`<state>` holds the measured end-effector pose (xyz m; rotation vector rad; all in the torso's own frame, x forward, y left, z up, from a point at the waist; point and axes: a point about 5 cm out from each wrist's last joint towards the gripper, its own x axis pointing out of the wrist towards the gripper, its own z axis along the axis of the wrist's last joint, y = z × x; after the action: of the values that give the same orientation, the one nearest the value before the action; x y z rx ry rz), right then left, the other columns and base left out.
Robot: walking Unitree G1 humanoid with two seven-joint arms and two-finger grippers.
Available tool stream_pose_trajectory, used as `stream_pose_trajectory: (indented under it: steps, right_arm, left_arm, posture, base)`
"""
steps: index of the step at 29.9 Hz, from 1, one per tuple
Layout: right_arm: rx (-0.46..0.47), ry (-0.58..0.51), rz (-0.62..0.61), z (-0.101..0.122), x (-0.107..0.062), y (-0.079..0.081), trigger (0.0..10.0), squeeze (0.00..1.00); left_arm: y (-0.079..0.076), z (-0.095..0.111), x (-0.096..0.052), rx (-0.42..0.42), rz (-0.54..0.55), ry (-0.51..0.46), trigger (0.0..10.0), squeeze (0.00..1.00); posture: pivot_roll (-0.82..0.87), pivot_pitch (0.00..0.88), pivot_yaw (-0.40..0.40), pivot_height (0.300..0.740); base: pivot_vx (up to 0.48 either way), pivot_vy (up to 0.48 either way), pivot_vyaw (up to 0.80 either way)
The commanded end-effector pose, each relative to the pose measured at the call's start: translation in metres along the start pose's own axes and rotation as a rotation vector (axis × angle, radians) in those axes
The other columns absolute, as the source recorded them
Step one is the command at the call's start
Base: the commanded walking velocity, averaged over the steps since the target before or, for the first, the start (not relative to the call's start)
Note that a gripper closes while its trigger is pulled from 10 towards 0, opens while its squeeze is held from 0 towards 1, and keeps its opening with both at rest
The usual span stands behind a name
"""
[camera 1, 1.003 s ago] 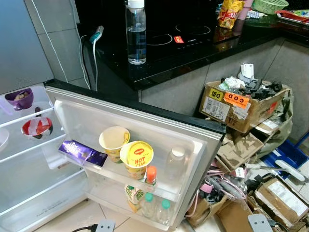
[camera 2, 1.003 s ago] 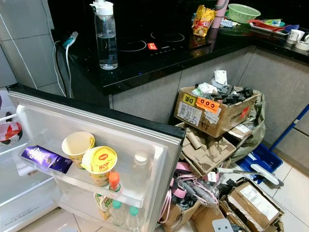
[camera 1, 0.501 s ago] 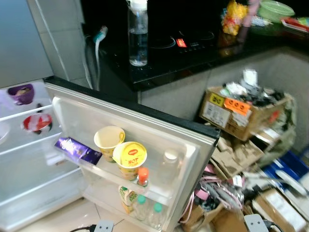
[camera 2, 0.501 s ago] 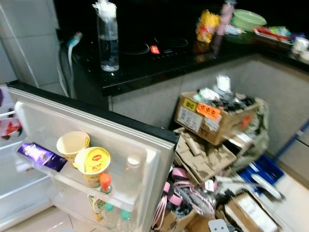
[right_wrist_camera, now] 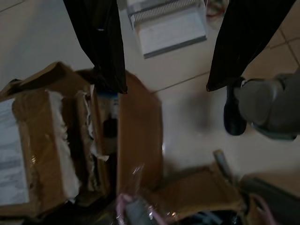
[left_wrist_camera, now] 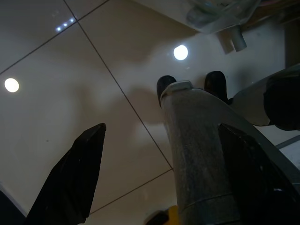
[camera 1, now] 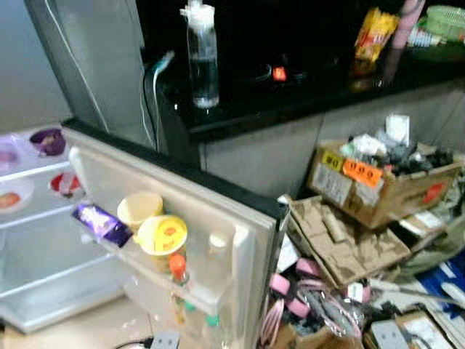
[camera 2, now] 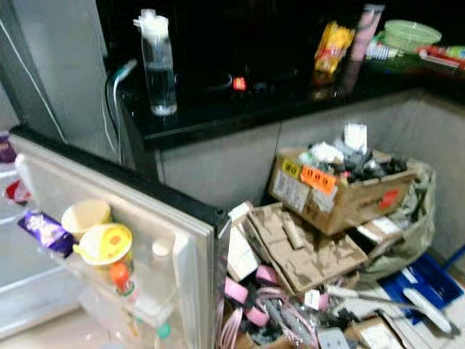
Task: Restocking fridge
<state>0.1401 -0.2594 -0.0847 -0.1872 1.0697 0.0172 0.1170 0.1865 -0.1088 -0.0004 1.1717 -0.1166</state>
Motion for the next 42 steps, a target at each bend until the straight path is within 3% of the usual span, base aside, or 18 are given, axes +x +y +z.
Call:
stream_pose_trajectory:
  steps: [1,11,25,33,42]
  right_arm:
    - [0.008,-0.013,-0.005,0.004,0.001,0.000,10.0,0.00]
    - [0.003,-0.016,0.000,0.005,0.001,0.001,10.0,0.00]
    - [-0.018,-0.040,0.023,0.010,0.002,0.003,10.0,0.00]
    - [-0.010,-0.061,0.075,0.017,0.003,0.008,10.0,0.00]
    - [0.004,-0.030,0.083,0.006,0.002,0.011,10.0,0.00]
  left_arm:
    - [-0.002,-0.019,-0.002,0.001,-0.024,0.071,10.0,0.00]
    - [-0.006,-0.019,-0.002,0.001,-0.040,0.071,10.0,0.00]
    - [-0.010,-0.020,-0.001,-0.009,-0.011,0.078,10.0,0.00]
    - [-0.008,-0.021,-0.001,-0.014,-0.008,0.081,10.0,0.00]
    - [-0.007,-0.023,-0.002,-0.011,-0.007,0.089,10.0,0.00]
  posture:
    - [-0.08,0.000,-0.056,0.740]
    - [-0.09,0.000,-0.060,0.740]
    - [-0.09,0.000,-0.059,0.740]
    - [-0.09,0.000,-0.061,0.740]
    - [-0.09,0.000,-0.055,0.740]
  base:
    - [0.000,0.000,0.00]
    - [0.000,-0.298,0.00]
    - [0.000,0.000,0.00]
    - [0.000,0.000,0.80]
    - [0.000,0.000,0.80]
